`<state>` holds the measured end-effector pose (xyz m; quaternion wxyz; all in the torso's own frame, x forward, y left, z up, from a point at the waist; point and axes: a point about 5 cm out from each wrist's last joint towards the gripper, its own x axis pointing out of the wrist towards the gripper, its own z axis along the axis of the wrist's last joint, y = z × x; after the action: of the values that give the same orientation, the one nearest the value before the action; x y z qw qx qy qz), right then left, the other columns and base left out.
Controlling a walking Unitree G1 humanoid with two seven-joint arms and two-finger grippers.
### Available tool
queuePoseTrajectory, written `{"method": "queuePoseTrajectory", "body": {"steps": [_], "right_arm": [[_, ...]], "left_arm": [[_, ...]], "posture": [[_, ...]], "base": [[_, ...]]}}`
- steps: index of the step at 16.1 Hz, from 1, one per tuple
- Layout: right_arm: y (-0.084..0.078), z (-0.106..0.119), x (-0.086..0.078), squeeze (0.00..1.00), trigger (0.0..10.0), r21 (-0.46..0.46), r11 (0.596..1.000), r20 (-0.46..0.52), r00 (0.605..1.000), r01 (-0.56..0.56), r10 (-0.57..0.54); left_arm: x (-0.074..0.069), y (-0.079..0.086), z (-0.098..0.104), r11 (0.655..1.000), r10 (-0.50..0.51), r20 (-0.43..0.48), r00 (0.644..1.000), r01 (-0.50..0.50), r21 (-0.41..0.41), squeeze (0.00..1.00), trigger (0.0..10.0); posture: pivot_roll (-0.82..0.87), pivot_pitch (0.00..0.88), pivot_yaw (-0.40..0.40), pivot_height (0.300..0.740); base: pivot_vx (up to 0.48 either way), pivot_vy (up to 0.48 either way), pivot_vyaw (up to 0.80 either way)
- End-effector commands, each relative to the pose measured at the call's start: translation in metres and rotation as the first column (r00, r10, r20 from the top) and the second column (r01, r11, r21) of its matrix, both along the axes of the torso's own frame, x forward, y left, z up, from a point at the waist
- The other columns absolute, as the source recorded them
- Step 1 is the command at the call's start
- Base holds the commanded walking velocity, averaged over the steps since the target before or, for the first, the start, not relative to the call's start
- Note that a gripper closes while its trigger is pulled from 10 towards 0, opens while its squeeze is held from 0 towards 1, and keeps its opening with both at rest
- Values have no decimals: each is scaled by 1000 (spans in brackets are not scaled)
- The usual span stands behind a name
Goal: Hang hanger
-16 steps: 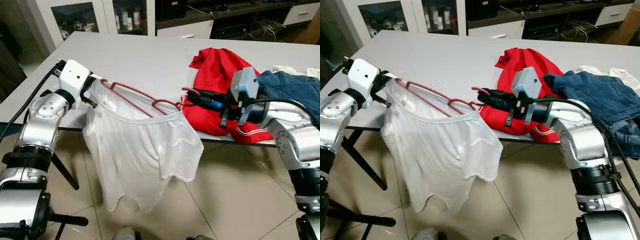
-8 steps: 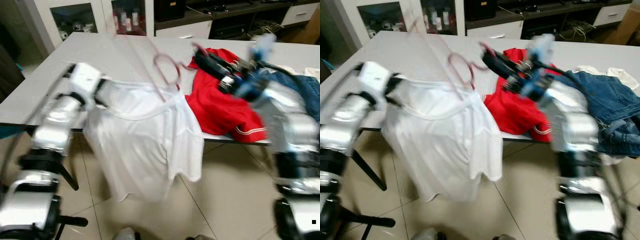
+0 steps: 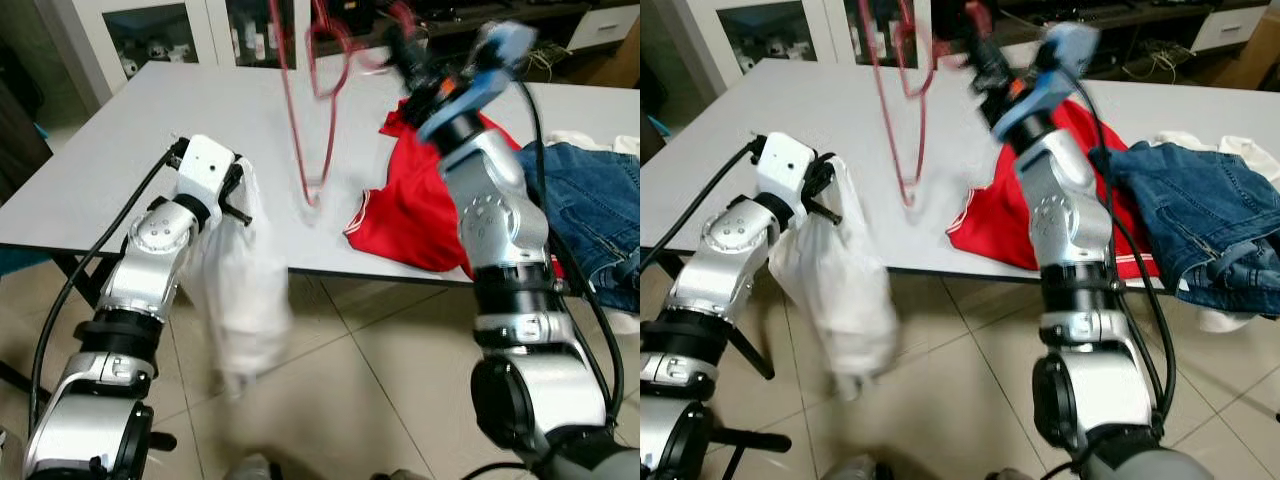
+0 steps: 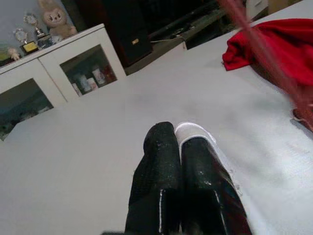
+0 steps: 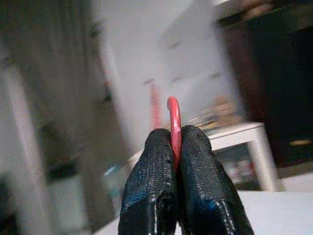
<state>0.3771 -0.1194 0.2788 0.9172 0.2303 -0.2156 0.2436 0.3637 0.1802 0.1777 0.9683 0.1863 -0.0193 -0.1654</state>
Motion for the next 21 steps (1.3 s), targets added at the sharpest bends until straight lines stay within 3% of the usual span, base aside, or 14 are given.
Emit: {"method": "queuePoseTrajectory", "body": {"steps": [1, 2, 4, 6, 8, 10, 11, 12, 13, 14, 15, 16, 18, 21], "right_arm": [[-17, 8, 4, 0, 0, 64, 993, 7, 995, 98, -99], [-27, 10, 5, 0, 0, 90, 983, -1, 987, 158, -158], [-53, 19, 5, 0, 0, 55, 938, 45, 938, 342, -345], [-63, 31, 0, 0, 0, -172, 834, 230, 844, 525, -484], [-63, 28, 0, 0, 0, -321, 749, 325, 810, 580, -488], [-62, 18, -3, 0, 0, -489, 607, 444, 778, 626, -445], [-58, 1, -6, 0, 0, -637, 384, 579, 744, 668, -334], [-54, -18, -9, 0, 0, -712, 202, 641, 740, 672, -204], [-54, -18, -9, 0, 0, -712, 202, 641, 740, 672, -204], [-53, -35, -8, 0, 0, -756, 124, 626, 766, 642, -149], [-53, -65, -10, 0, 0, -813, -10, 581, 811, 582, -62], [-55, -85, -11, 0, 0, -839, -96, 539, 842, 535, -17], [-61, -104, -12, 0, 0, -850, -184, 504, 864, 494, -6], [-66, -117, -11, 0, 0, -855, -249, 470, 883, 454, -2]], "left_arm": [[-1, -2, 7, 1000, 6, 31, 1000, -6, -24, 0, 10000], [-2, -1, 7, 1000, 10, 30, 1000, -9, -27, 0, 10000], [-4, 1, 4, 999, 22, 25, 999, -21, -35, 0, 10000], [-6, 1, 4, 999, 30, 22, 999, -29, -41, 0, 10000], [-6, -1, 5, 999, 32, 22, 999, -31, -45, 0, 10000], [-6, -3, 5, 998, 31, 23, 999, -30, -49, 0, 10000], [-8, -3, 3, 998, 30, 20, 999, -29, -51, 0, 10000], [-9, -4, 2, 998, 31, 17, 999, -30, -53, 0, 10000], [-9, -4, 2, 998, 31, 17, 999, -30, -53, 0, 10000], [-9, -4, 2, 998, 31, 16, 999, -30, -54, 0, 10000], [-9, -5, 1, 998, 32, 14, 999, -31, -57, 0, 10000], [-9, -6, 1, 998, 31, 13, 999, -30, -59, 0, 10000], [-10, -6, 1, 998, 30, 13, 999, -29, -61, 0, 10000], [-11, -6, 1, 998, 30, 9, 1000, -30, -57, 0, 10000]], "posture": [[-9, 0, 23, 740], [-9, 0, 23, 740], [-9, 0, 23, 740], [-9, 0, 23, 740], [-25, 0, 30, 740], [-25, 0, 30, 740], [-25, 0, 30, 740], [-25, 0, 30, 740], [-25, 0, 30, 740], [-35, 0, 30, 740], [-33, 0, 30, 740], [-32, 0, 30, 740], [-30, 0, 32, 740], [-30, 0, 36, 740]], "base": [[0, 0, 0], [0, 0, 0], [0, 0, 0], [0, 0, 0], [0, 0, 0], [0, 0, 0], [0, 0, 0], [0, 0, 0], [0, 0, 0], [0, 0, 0], [0, 0, 0], [0, 0, 0], [0, 0, 0], [0, 0, 0]]}}
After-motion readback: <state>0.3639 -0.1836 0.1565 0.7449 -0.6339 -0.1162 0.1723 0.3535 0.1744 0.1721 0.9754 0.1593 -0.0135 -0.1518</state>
